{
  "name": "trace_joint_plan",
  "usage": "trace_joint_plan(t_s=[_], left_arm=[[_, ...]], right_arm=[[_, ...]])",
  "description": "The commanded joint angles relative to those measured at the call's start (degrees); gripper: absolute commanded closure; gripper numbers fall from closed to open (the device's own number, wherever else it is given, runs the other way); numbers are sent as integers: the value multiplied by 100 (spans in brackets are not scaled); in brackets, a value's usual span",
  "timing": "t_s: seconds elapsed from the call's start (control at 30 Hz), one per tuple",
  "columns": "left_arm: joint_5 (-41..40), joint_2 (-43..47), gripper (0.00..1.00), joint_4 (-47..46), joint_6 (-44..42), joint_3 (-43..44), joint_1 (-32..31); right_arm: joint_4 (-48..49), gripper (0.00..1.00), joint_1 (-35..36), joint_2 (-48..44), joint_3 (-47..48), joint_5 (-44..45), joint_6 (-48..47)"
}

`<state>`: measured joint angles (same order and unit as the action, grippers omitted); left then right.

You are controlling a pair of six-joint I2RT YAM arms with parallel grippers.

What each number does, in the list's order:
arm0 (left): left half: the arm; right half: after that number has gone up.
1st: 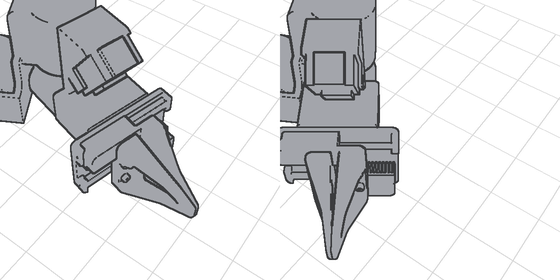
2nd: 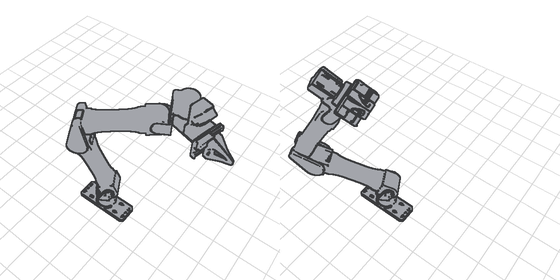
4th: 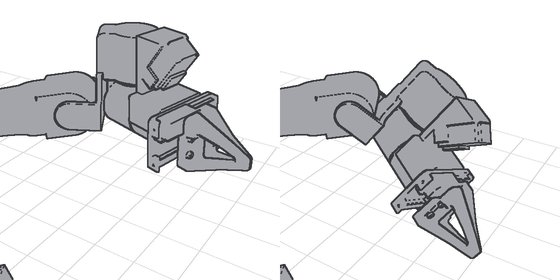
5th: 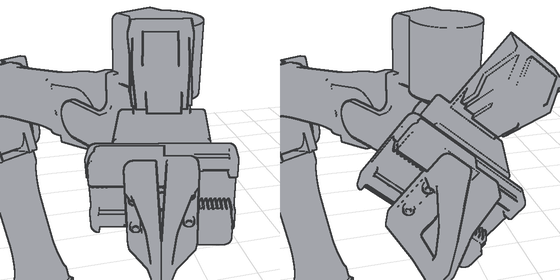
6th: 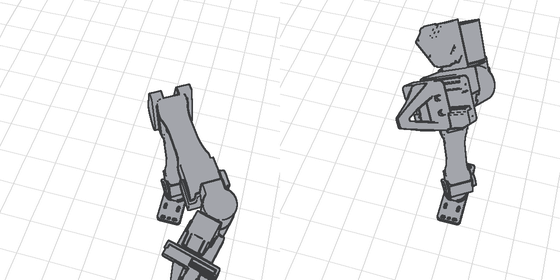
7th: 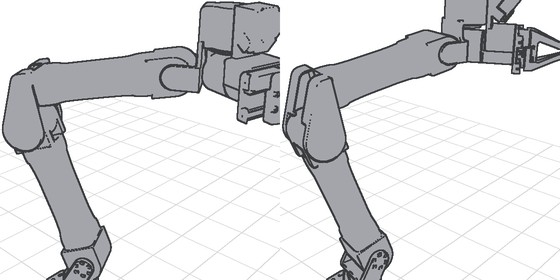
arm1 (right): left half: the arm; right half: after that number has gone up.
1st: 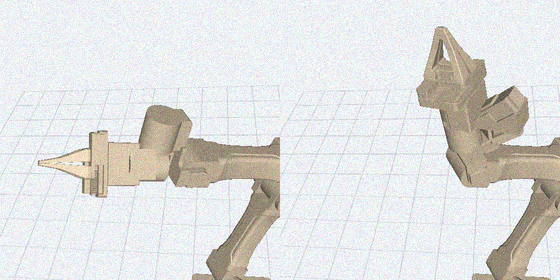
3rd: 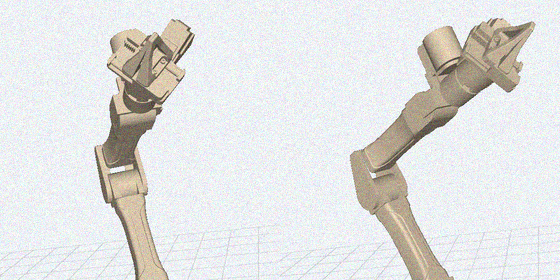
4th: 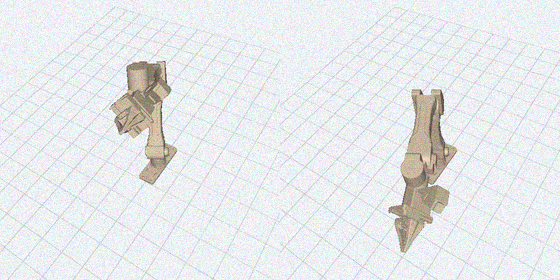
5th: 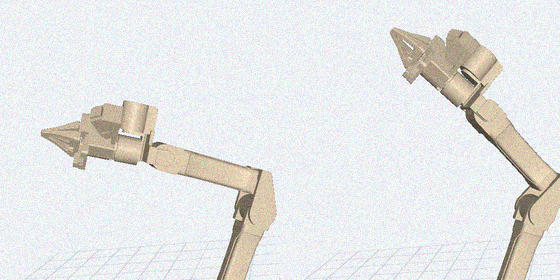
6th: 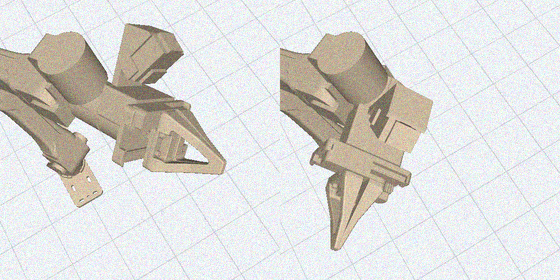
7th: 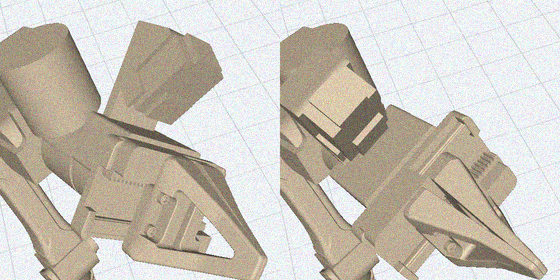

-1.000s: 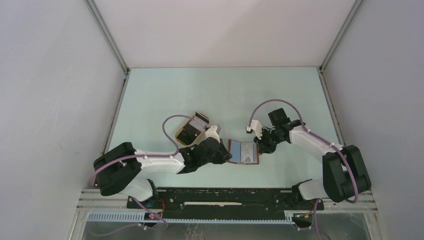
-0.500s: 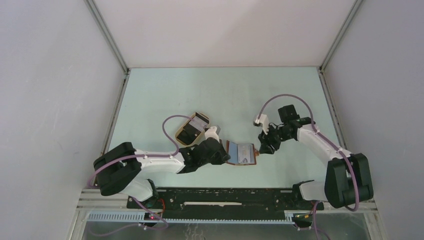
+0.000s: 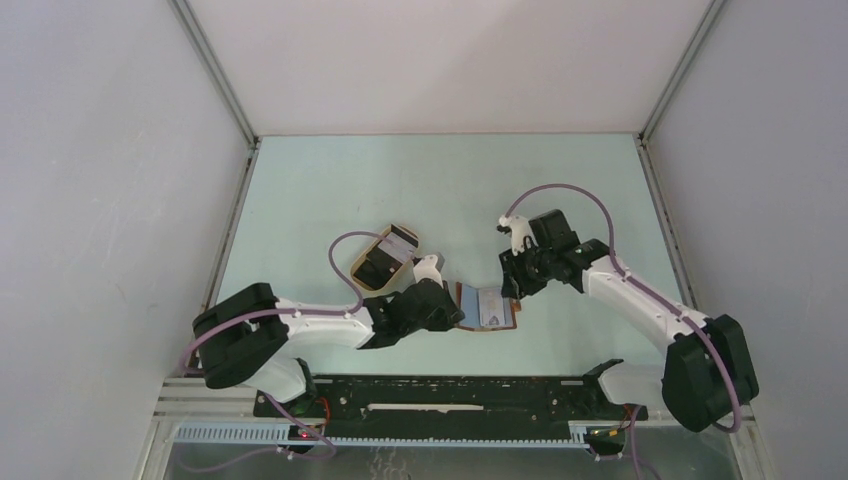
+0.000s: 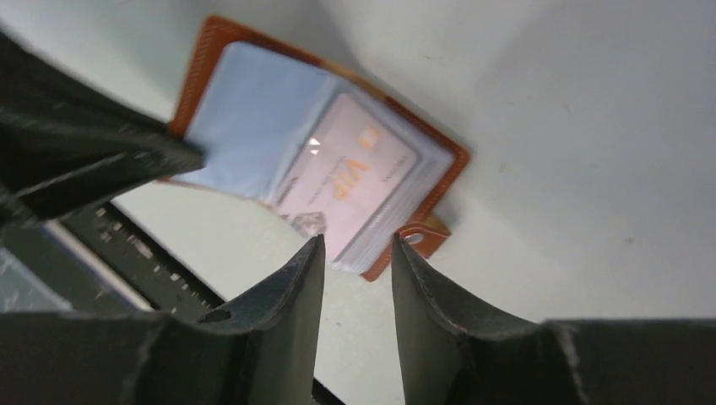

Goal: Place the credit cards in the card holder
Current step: Close the card holder at the center of the board.

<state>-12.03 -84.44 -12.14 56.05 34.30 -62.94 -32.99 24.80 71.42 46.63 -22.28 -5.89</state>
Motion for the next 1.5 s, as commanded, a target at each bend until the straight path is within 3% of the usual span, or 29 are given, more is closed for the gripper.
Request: trace_joint_plan(t_s=[0.0,0.17,0.37,0.63,1.0,1.47], left_arm=[[-217,-19,100,-254,106,299,-78],[-240,-33,100,-333,137,261,-78],[-269,-19,100,-368,143,252,-78],[-284,-46,100,-400,167,226,-78],[-387,-58,100,-382,187,200,-78],[-591,-11,100,-161,178,242,-78]], right_arm=[[324,57,137,330,-19,1510,816],[270,56,155,506,-14,1627,848],[243,52,241,600,21,1159,992],[266,48,431,949,38,1565,993],[190,58,588,935,57,1918,911],[144,62,571,584,30,2063,810]])
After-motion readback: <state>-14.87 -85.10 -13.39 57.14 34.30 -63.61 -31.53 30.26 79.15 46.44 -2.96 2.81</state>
